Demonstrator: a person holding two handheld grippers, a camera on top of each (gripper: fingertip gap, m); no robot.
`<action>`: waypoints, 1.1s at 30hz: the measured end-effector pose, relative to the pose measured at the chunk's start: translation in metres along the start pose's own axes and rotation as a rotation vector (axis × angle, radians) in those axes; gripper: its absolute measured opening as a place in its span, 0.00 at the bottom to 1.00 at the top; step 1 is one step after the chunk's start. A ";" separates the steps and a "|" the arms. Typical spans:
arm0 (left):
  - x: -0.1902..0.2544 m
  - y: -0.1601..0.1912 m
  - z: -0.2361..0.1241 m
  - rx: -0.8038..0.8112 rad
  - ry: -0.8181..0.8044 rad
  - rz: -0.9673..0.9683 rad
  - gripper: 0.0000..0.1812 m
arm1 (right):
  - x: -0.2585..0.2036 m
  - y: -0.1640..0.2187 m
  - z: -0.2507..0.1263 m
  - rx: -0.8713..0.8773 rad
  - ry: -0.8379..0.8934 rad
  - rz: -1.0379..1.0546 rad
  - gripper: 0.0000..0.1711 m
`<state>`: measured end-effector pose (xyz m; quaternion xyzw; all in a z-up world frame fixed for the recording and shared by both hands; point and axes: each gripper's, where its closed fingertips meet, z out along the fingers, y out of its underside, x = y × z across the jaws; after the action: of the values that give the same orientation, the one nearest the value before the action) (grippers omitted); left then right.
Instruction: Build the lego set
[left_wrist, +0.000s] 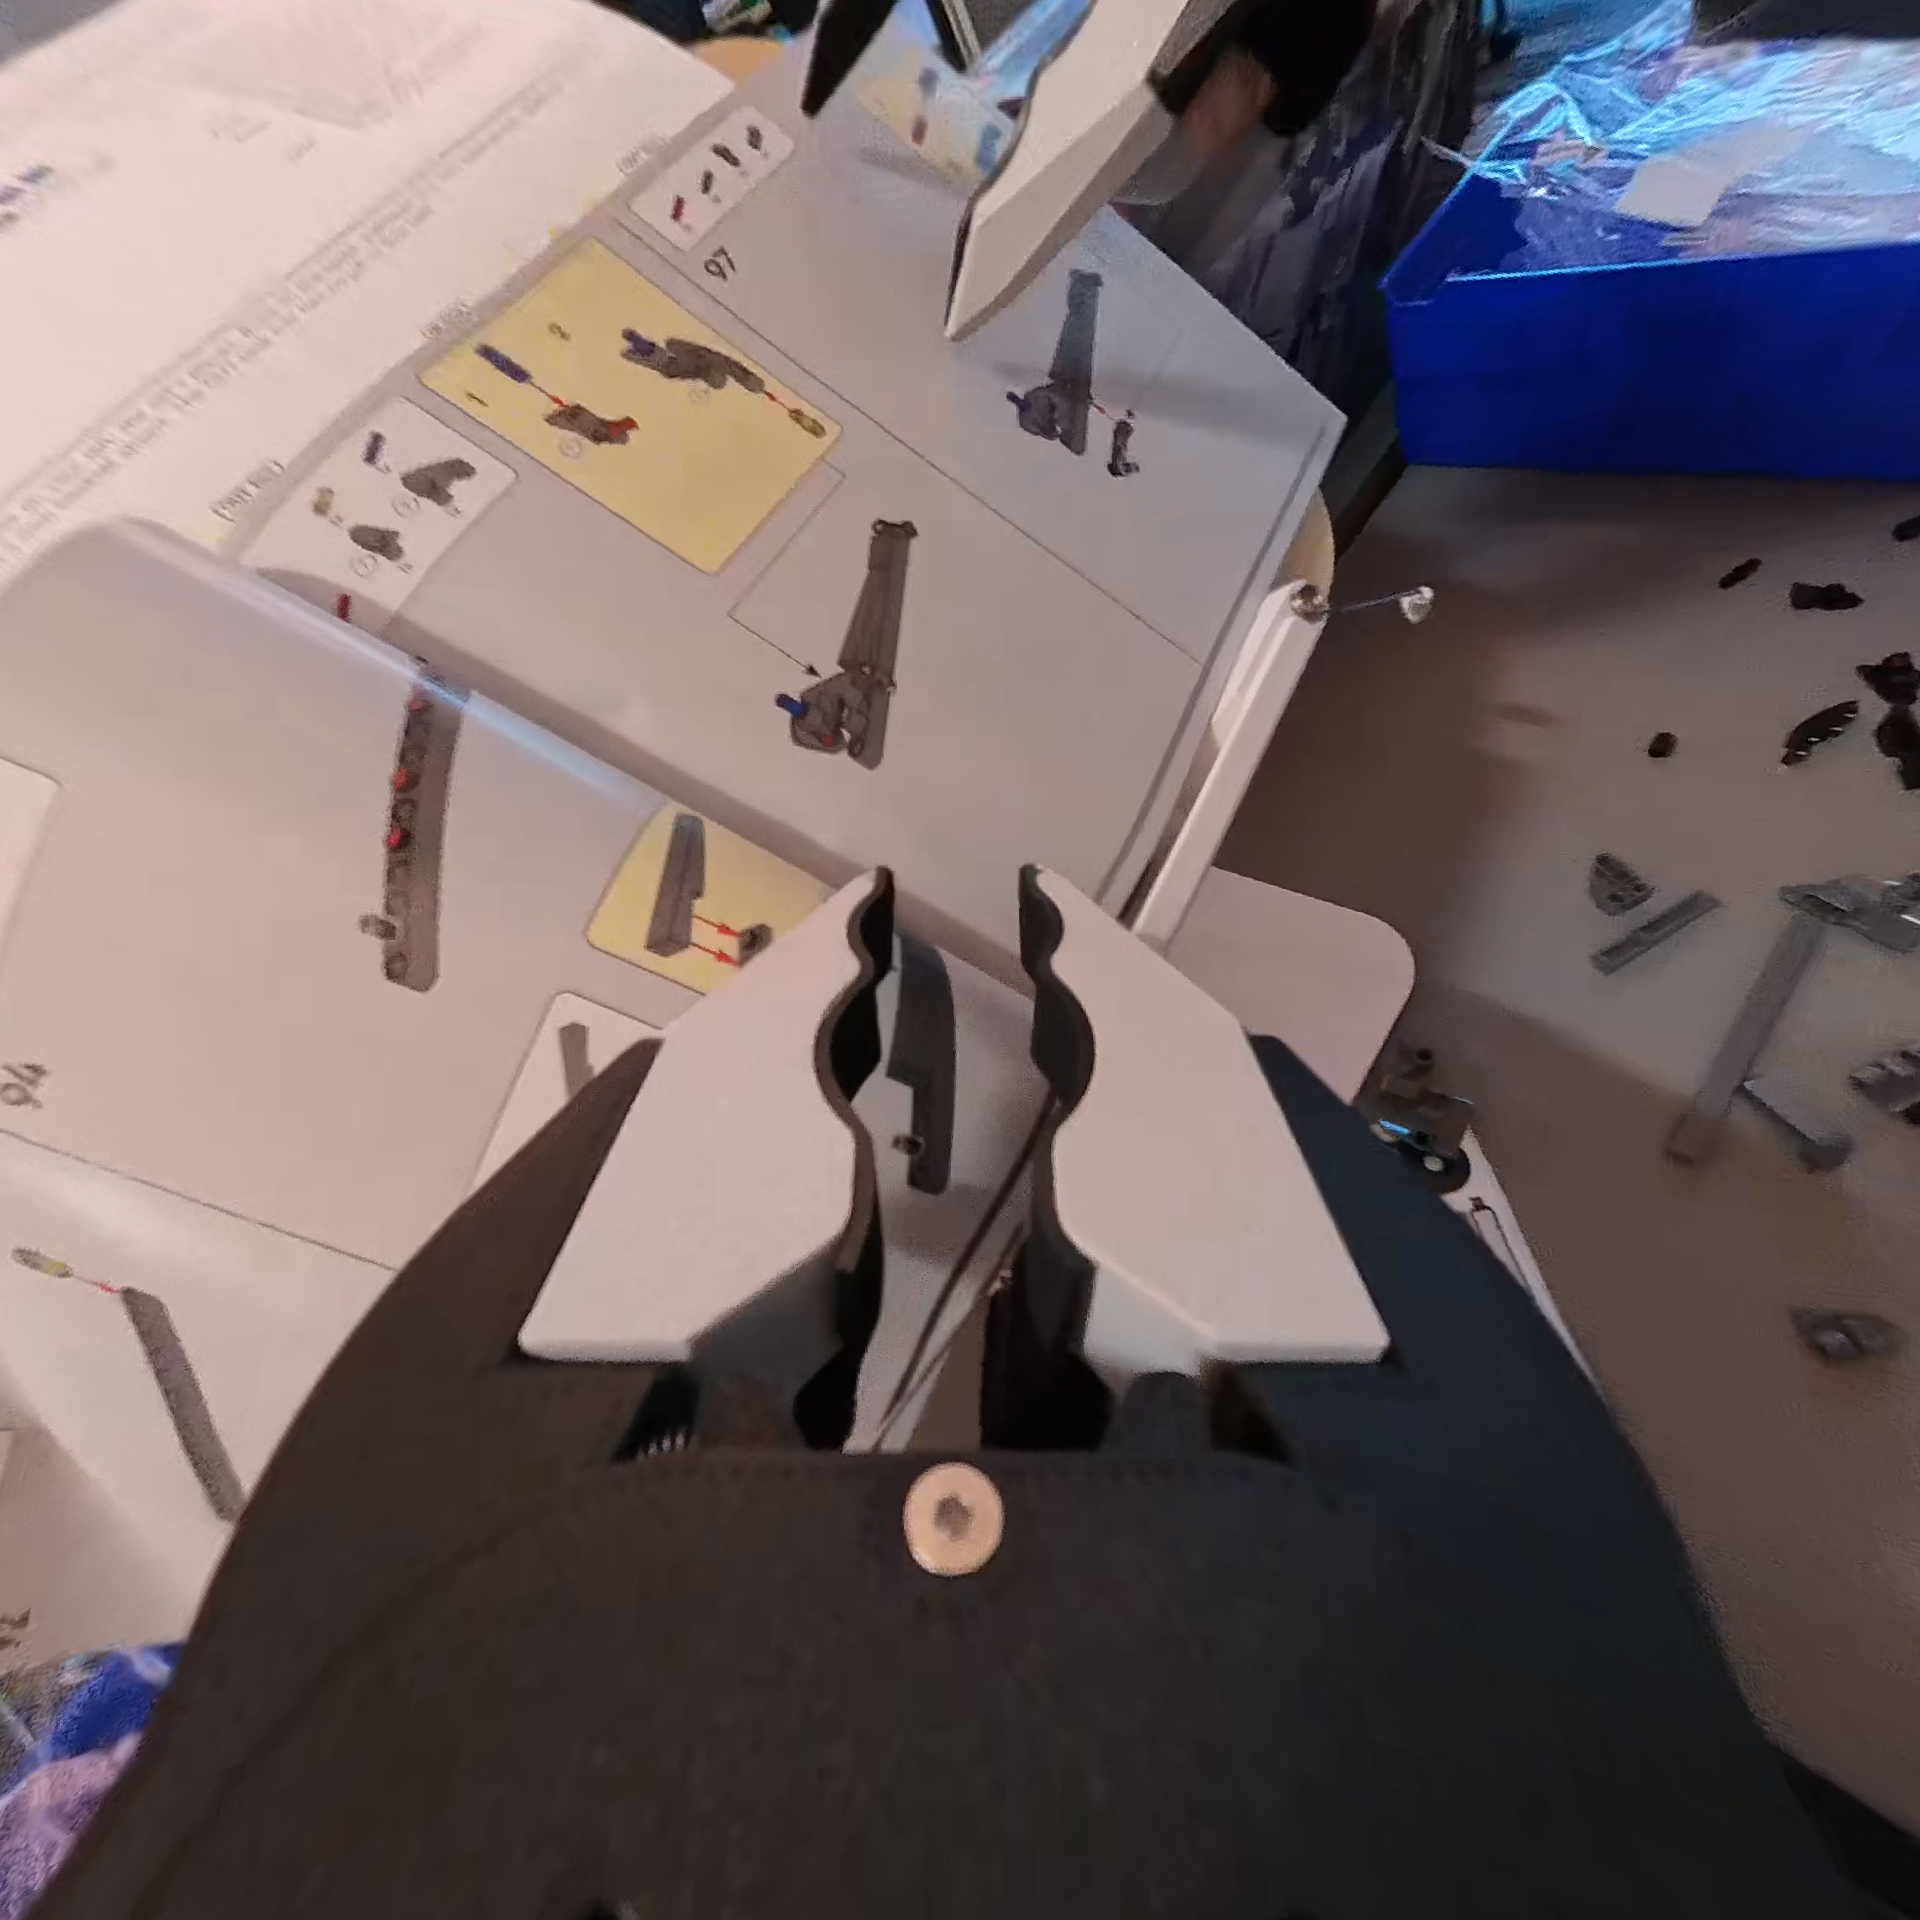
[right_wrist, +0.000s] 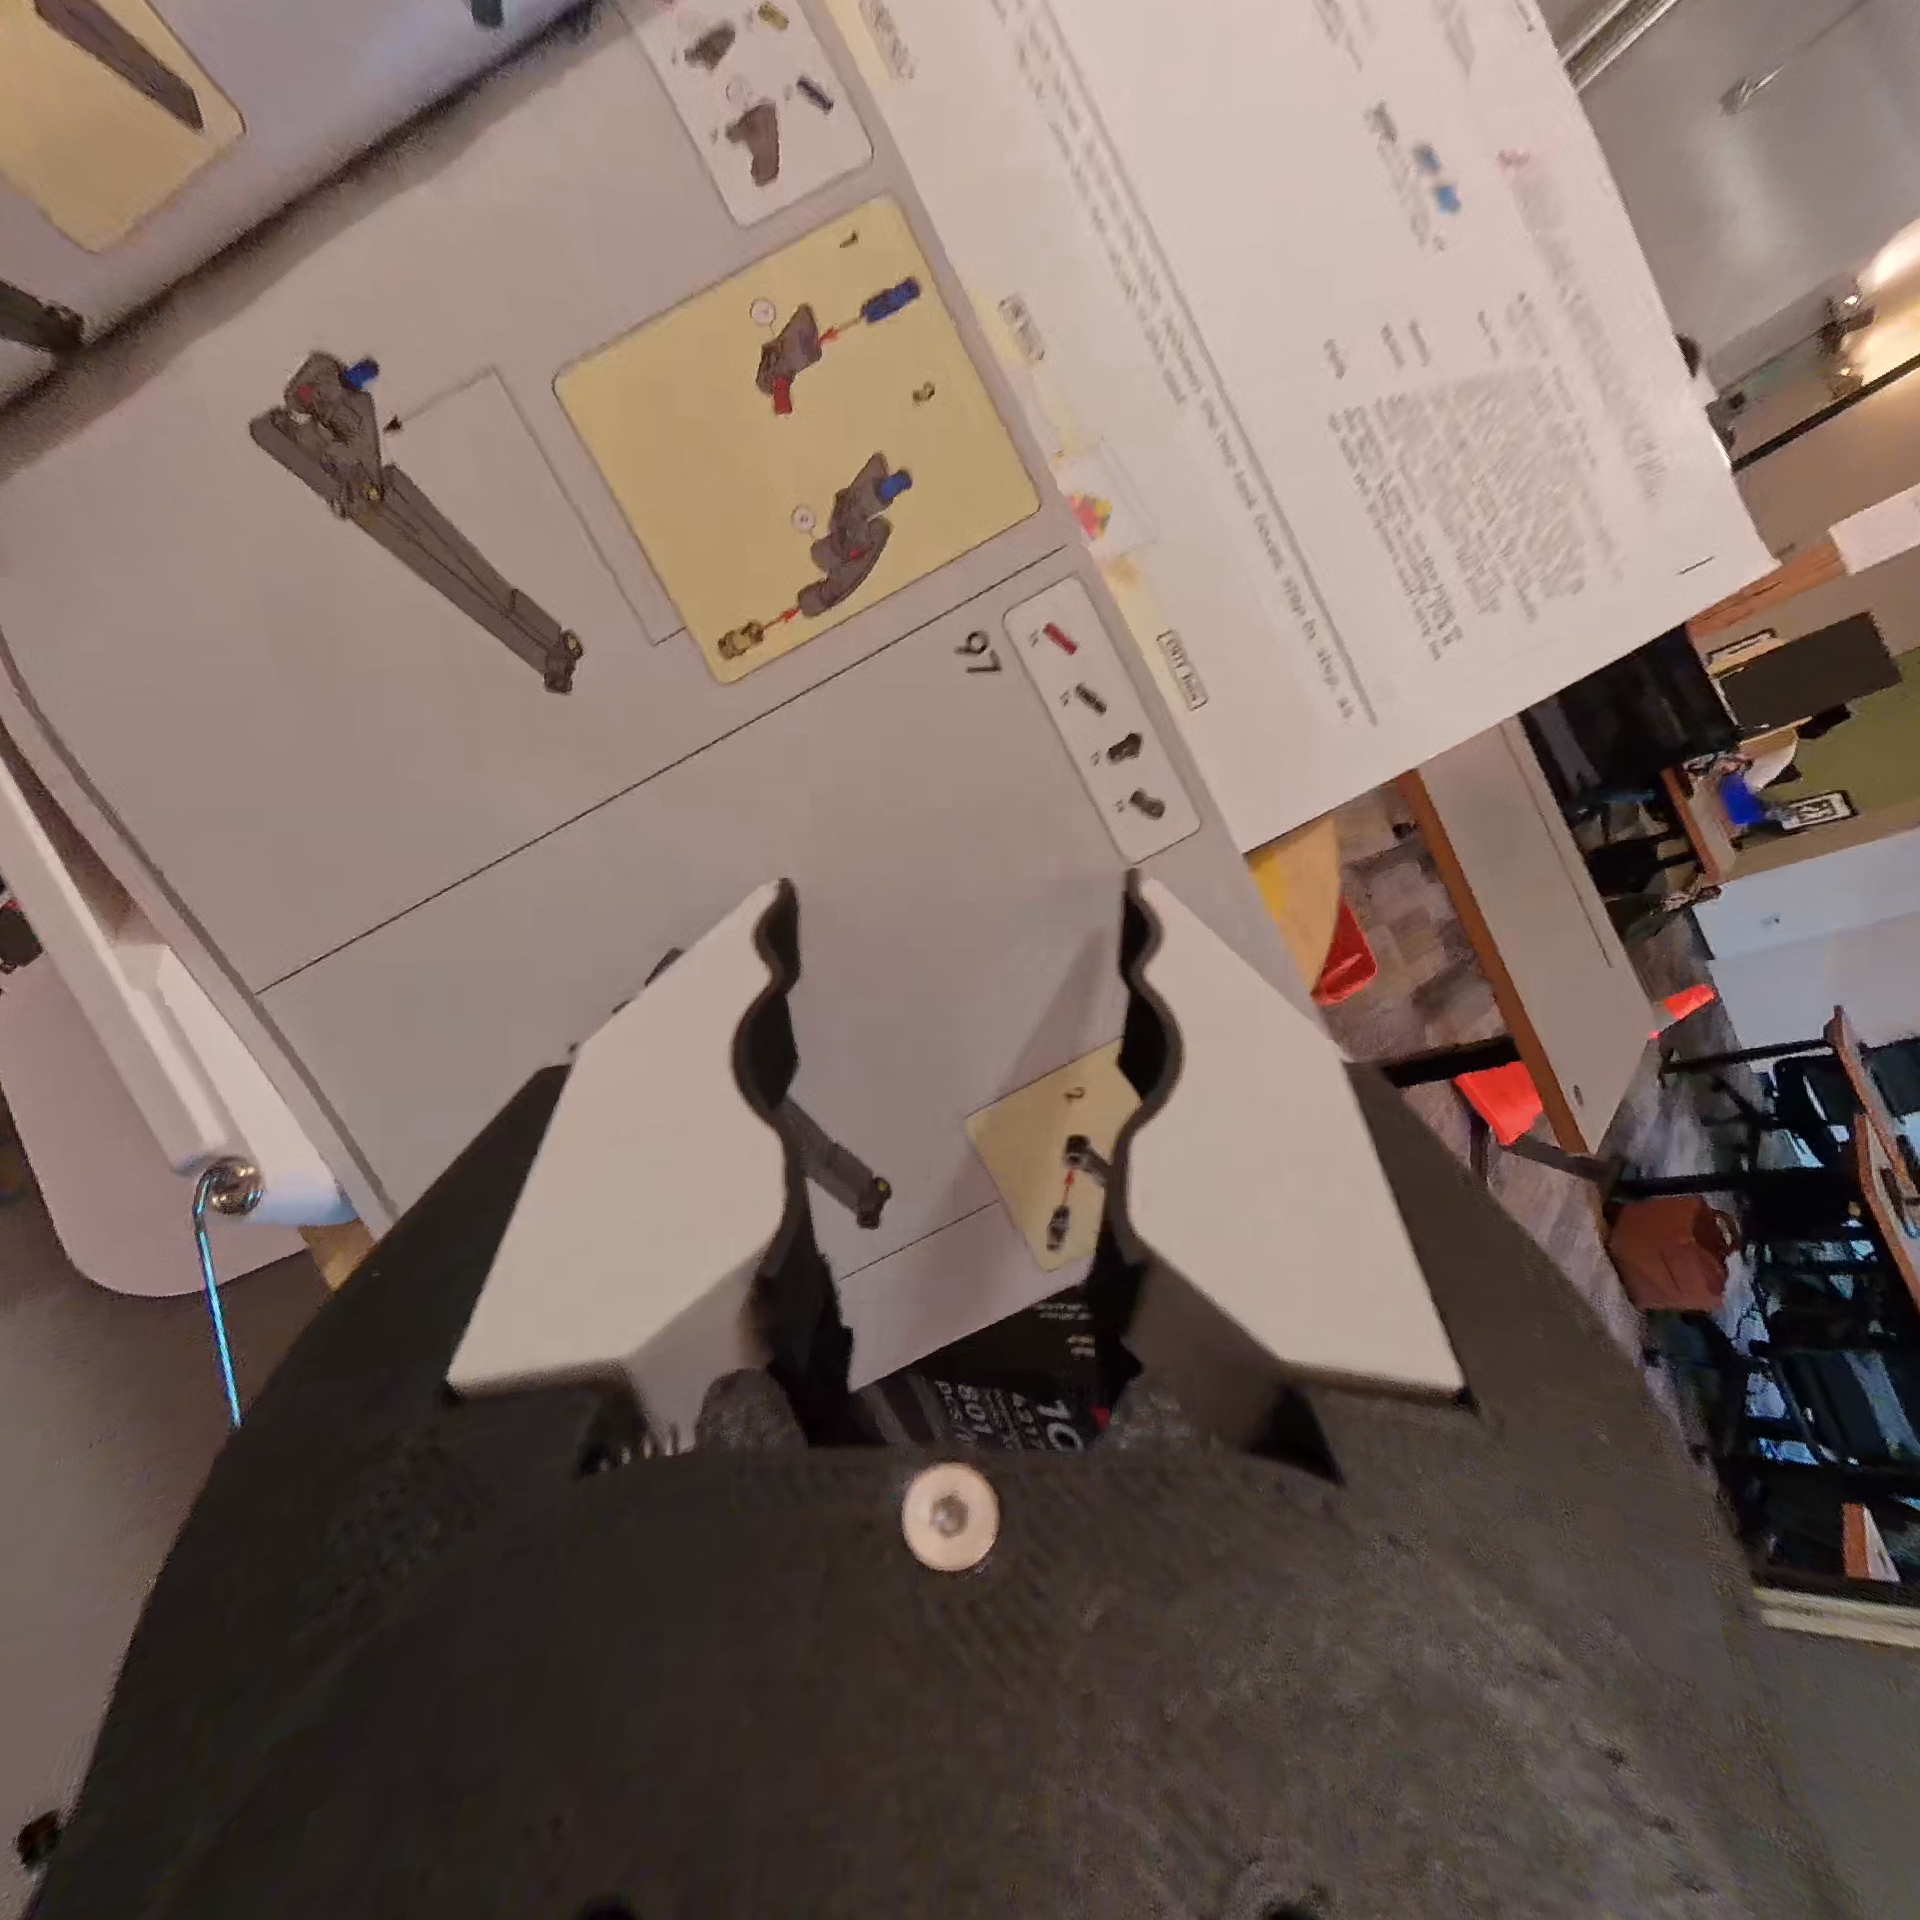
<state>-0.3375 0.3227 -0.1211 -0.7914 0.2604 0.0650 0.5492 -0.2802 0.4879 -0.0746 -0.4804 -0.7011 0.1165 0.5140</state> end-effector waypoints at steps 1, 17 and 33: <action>-0.003 -0.002 0.001 0.003 -0.014 0.002 0.13 | 0.006 -0.001 0.000 -0.001 0.012 0.003 0.42; -0.004 0.004 0.015 0.005 0.027 -0.032 0.12 | 0.005 0.003 0.014 -0.035 -0.040 -0.045 0.28; 0.005 0.000 0.006 0.036 0.052 -0.075 0.20 | -0.082 -0.055 -0.033 0.035 -0.514 0.132 0.00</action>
<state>-0.3327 0.3260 -0.1256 -0.7921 0.2459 0.0191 0.5584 -0.2821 0.3841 -0.0736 -0.4708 -0.7735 0.2802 0.3186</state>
